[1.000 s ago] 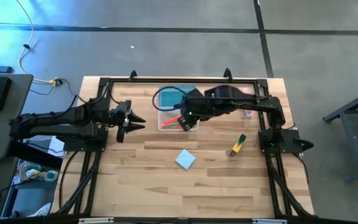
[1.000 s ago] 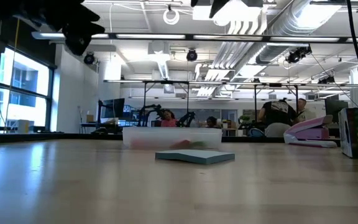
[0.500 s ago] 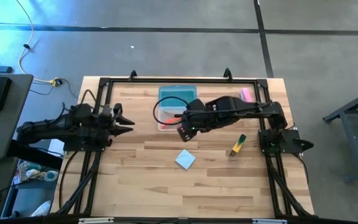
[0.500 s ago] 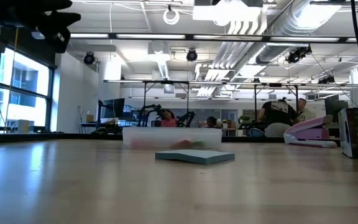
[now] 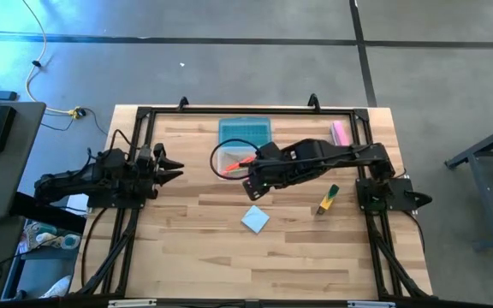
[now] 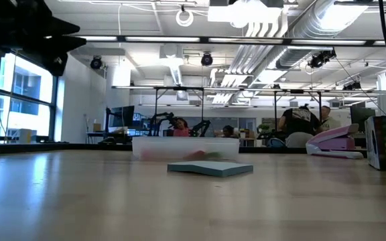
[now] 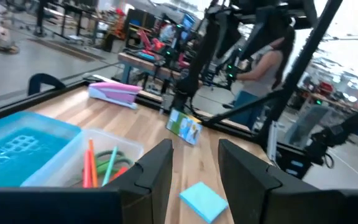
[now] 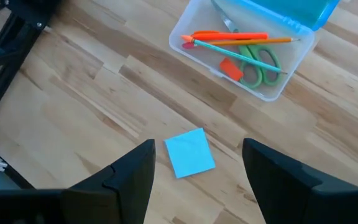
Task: Pack school essentials
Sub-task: Put the blue sticky note pad into the blue supply box
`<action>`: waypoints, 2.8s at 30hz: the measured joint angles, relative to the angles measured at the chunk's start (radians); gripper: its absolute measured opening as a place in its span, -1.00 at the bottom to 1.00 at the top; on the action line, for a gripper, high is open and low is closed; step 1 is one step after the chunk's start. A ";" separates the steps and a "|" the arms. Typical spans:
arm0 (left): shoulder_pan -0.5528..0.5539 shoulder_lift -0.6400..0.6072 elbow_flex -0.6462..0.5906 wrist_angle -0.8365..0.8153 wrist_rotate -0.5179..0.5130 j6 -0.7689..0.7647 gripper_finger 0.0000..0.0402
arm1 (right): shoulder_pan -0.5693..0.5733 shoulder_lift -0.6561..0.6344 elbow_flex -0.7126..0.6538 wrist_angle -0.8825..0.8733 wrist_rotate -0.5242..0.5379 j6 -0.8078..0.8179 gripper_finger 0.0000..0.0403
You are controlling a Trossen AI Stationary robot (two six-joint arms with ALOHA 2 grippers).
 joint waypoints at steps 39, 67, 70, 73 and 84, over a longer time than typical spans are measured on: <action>0.000 0.008 -0.137 0.156 -0.037 0.071 -0.42 | 0.078 -0.002 -0.565 0.505 -0.098 0.040 0.15; 0.000 0.009 -0.137 0.156 -0.037 0.071 -0.42 | 0.082 0.002 -0.858 0.814 -0.132 -0.333 0.95; 0.000 0.009 -0.137 0.155 -0.037 0.071 -0.42 | 0.075 0.027 -0.857 0.838 -0.166 -0.336 0.97; 0.000 0.009 -0.136 0.155 -0.037 0.071 -0.42 | 0.066 0.063 -0.857 0.862 -0.225 -0.349 0.98; 0.000 0.009 -0.136 0.155 -0.037 0.071 -0.42 | 0.064 0.103 -0.856 0.858 -0.201 -0.369 0.98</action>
